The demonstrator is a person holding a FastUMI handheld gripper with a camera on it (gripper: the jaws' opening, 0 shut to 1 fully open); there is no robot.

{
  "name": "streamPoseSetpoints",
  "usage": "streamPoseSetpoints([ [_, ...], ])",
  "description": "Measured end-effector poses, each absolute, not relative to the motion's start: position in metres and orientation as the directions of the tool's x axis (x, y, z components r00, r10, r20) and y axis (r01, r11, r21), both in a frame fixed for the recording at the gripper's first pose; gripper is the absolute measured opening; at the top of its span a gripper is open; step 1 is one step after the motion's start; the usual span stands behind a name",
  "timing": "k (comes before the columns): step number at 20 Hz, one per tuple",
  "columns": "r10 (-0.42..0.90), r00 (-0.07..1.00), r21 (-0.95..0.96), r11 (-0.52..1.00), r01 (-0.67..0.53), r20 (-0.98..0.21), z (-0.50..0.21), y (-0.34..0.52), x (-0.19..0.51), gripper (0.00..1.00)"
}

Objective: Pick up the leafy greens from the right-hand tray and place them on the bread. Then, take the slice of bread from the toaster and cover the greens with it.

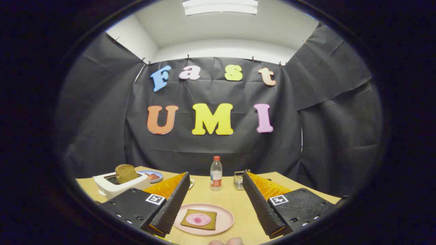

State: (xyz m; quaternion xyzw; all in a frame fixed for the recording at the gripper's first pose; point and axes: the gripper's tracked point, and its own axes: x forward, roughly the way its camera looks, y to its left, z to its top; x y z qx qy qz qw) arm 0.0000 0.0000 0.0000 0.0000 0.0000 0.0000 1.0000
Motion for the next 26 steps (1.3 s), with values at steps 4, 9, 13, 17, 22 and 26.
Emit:
streamPoseSetpoints([
  [4, -0.010, 1.000, -0.002, 1.000, 0.010, 0.008, 0.004, -0.005, -0.002, 0.95],
  [9, 0.003, 1.000, 0.004, 1.000, -0.003, 0.018, 0.004, 0.002, -0.001, 0.95],
  [13, 0.014, 1.000, -0.006, 1.000, -0.014, 0.009, 0.002, 0.008, 0.002, 0.95],
  [17, 0.017, 1.000, -0.008, 1.000, -0.017, 0.005, 0.000, 0.009, 0.003, 0.95],
  [22, 0.015, 1.000, -0.006, 1.000, -0.015, 0.000, 0.000, 0.006, 0.004, 0.95],
  [26, 0.026, 1.000, -0.035, 0.999, -0.025, 0.012, 0.000, 0.001, 0.000, 0.95],
])
